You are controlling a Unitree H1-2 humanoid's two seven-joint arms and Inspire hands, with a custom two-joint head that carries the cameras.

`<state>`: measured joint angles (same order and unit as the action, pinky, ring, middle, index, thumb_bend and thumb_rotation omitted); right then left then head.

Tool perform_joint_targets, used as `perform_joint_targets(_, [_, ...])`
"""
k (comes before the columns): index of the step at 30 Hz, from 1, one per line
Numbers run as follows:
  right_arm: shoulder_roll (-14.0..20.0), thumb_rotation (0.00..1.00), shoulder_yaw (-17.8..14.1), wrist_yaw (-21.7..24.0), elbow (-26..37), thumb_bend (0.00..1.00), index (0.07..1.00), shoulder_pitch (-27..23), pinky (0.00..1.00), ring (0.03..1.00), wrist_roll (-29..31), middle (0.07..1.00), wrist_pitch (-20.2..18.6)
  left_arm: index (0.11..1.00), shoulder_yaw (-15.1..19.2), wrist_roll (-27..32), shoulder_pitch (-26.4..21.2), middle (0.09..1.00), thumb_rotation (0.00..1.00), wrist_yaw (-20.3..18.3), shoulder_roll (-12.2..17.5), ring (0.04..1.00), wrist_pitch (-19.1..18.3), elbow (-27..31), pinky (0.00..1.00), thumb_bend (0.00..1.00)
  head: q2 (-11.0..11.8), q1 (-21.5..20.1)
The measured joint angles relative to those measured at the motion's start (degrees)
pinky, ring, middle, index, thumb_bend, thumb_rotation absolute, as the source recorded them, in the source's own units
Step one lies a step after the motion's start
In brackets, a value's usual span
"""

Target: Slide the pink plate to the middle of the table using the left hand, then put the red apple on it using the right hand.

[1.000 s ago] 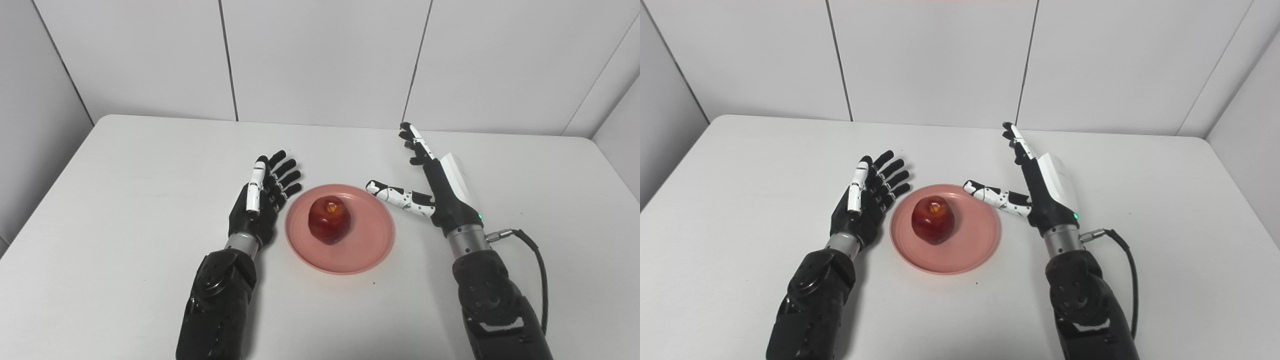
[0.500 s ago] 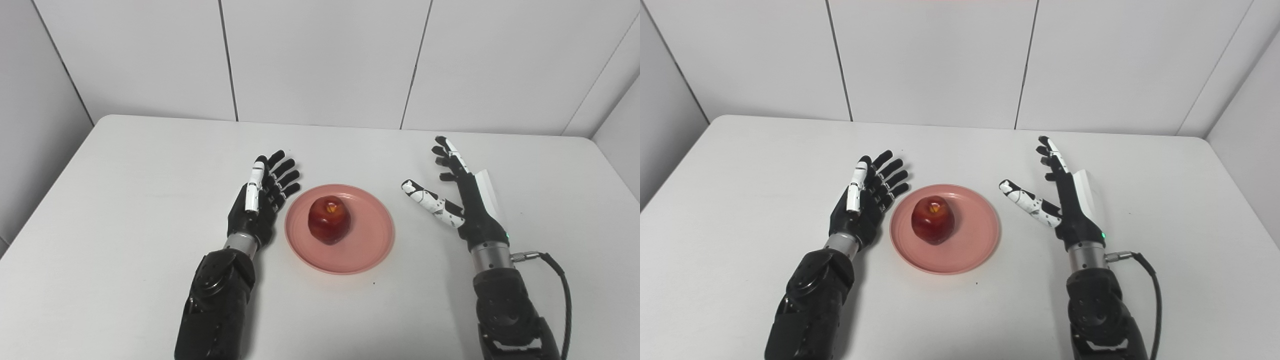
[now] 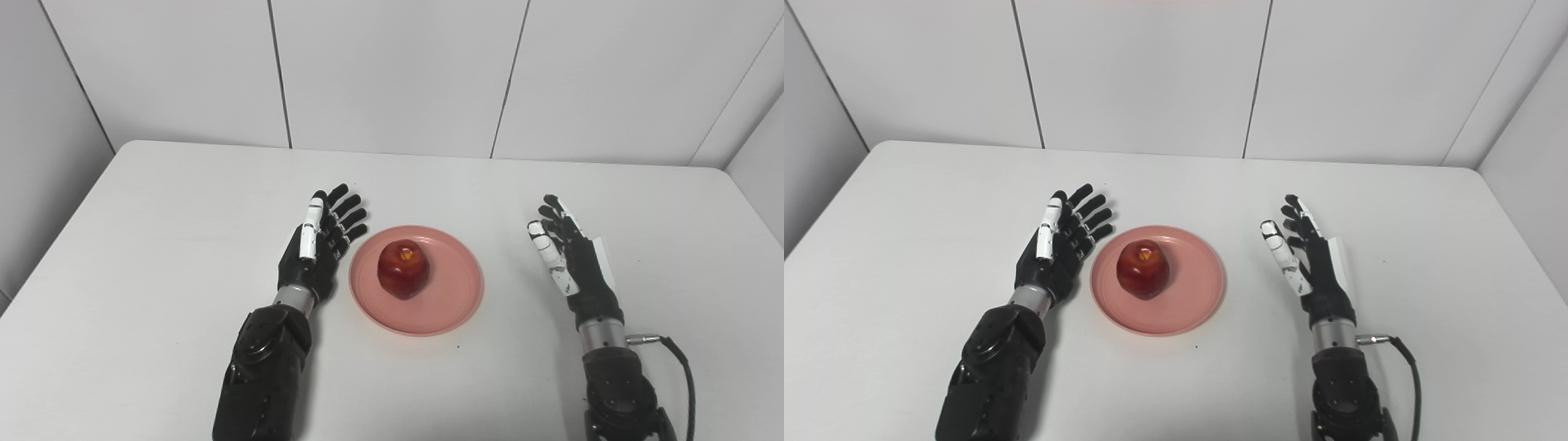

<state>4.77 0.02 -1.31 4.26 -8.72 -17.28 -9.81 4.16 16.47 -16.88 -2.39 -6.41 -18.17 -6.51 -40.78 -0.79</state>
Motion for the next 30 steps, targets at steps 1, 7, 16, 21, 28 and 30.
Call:
perform_joint_targets(1, [-0.1,1.00,-0.1,0.0,0.0,0.54,0.918,0.0,0.83,0.875,0.4,0.906,0.0,0.861,0.0,0.0,0.0,0.867,1.00,0.0,0.0,0.852,0.0,0.0,0.85,0.38,0.0,0.3])
perform_joint_targets(7, [-1.0,1.00,-1.1,0.3,-1.7,0.37,0.914,-0.1,0.82,0.865,6.0,0.901,0.0,0.865,0.2,0.0,0.0,0.873,1.00,-0.4,0.2,0.859,0.0,0.0,0.85,0.37,0.3,0.1])
perform_joint_targets(16, [-1.4,1.00,-1.2,0.4,-2.9,0.28,0.916,-0.6,0.86,0.878,10.1,0.908,0.0,0.866,0.2,-0.1,0.0,0.872,1.00,-0.5,0.6,0.854,0.0,0.0,0.85,0.37,0.4,0.1])
perform_joint_targets(21, [-1.6,1.00,-1.3,0.4,-3.1,0.26,0.915,-0.6,0.87,0.880,11.5,0.907,0.0,0.867,0.2,-0.1,0.0,0.874,1.00,-0.5,0.6,0.855,0.0,0.0,0.85,0.37,0.5,0.3])
perform_joint_targets(28, [-1.6,1.00,-1.5,0.4,-3.3,0.27,0.912,-0.6,0.89,0.880,12.8,0.907,0.0,0.866,0.2,-0.1,0.0,0.876,1.00,-0.6,1.3,0.858,0.5,-0.1,0.85,0.37,0.6,0.4])
perform_joint_targets(30, [-1.6,1.00,-1.5,0.4,-3.3,0.27,0.911,-0.6,0.89,0.881,13.2,0.907,0.0,0.866,0.2,-0.2,0.0,0.877,1.00,-0.6,1.4,0.858,0.7,-0.1,0.85,0.37,0.7,0.4])
